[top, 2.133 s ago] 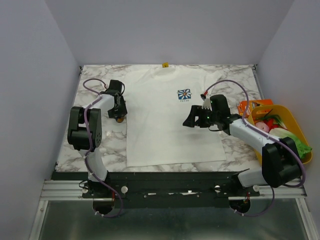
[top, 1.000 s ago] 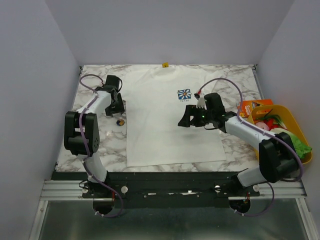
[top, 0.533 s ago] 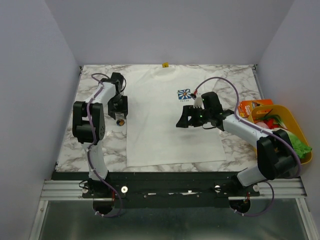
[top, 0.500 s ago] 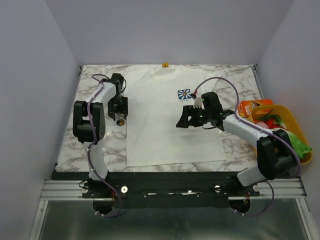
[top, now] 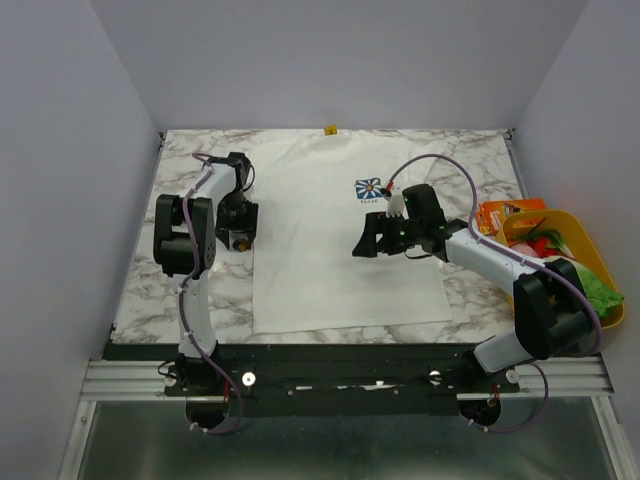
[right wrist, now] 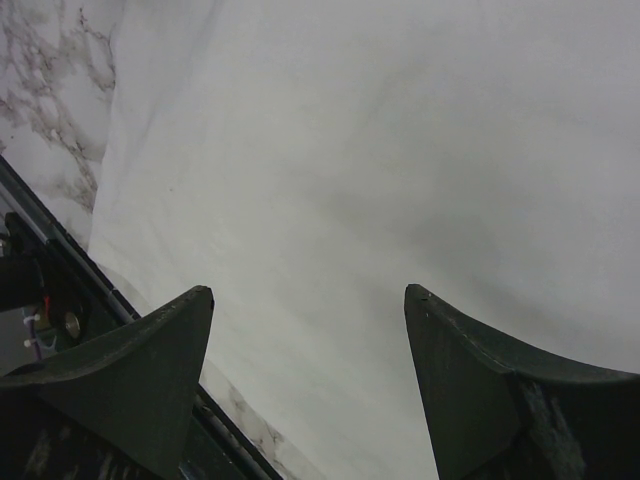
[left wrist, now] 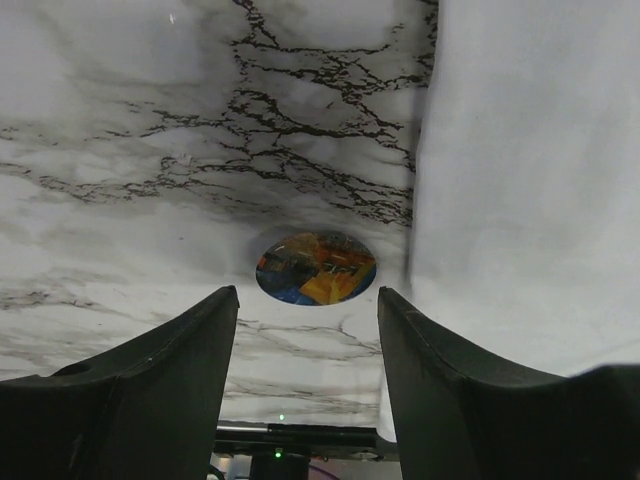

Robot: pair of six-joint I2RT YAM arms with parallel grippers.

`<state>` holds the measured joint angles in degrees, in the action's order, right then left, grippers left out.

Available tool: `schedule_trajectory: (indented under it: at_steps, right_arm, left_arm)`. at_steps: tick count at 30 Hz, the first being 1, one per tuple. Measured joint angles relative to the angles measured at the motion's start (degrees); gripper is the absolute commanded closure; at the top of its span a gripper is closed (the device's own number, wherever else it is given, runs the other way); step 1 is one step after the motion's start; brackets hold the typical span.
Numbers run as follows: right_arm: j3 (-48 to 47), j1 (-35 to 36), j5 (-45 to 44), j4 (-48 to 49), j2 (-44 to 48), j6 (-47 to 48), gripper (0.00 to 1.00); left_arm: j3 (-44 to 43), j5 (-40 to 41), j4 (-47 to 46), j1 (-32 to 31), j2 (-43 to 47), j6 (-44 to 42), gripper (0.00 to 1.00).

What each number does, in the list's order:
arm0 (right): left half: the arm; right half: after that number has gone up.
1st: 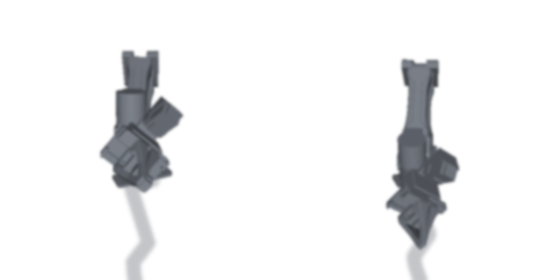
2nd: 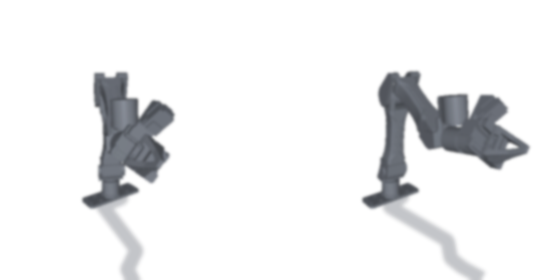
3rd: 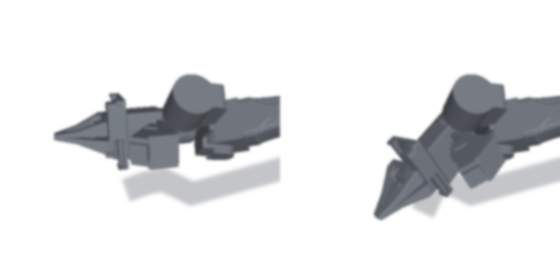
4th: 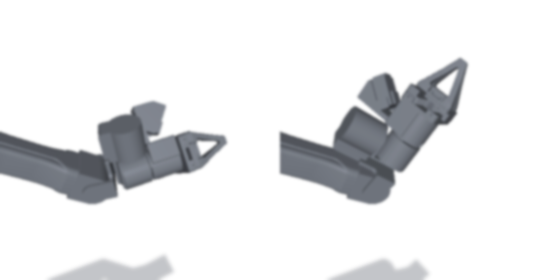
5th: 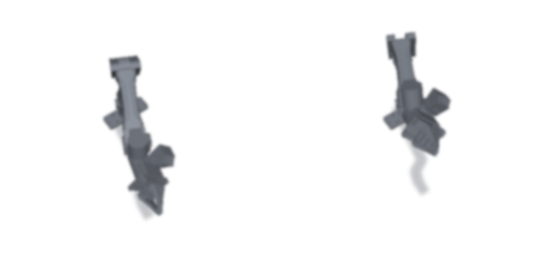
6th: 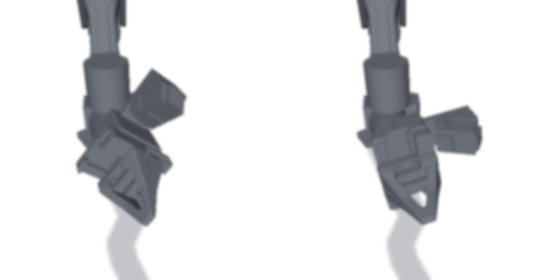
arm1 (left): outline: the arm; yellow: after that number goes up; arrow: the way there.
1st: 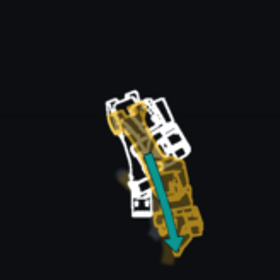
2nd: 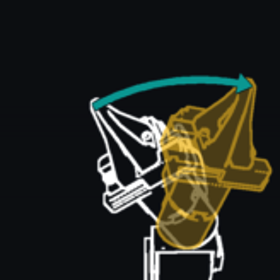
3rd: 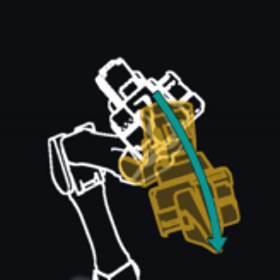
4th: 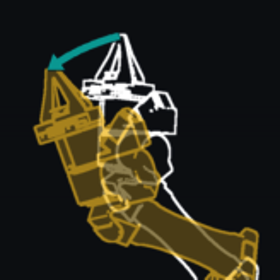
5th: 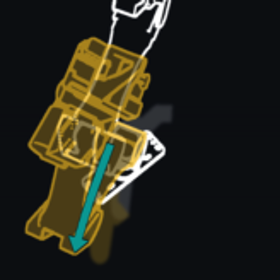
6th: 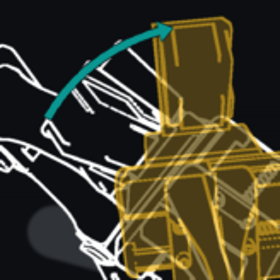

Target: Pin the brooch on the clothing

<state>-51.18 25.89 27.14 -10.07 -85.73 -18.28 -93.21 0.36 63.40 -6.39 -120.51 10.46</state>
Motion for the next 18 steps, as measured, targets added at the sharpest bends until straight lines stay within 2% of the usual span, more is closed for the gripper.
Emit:
schedule_trajectory:
  at_steps: [5,11,15,18]
  right_arm:
    - [0.0,0.0,0.1,0.0,0.0,0.3,0.14]
    - [0.0,0.0,0.2,0.0,0.0,0.4,0.14]
    - [0.0,0.0,0.2,-0.1,0.0,0.4,0.14]
    - [0.0,0.0,0.2,-0.1,0.0,0.4,0.14]
  left_arm:
    - [-0.8,-0.4,0.8,0.0,-2.5,-0.2,0.33]
    - [-2.3,-0.4,1.8,0.0,-3.7,0.2,0.39]
    - [-2.8,-1.0,2.2,0.0,-4.2,0.6,0.55]
    - [-2.8,-1.1,2.1,-0.2,-4.2,1.0,0.62]
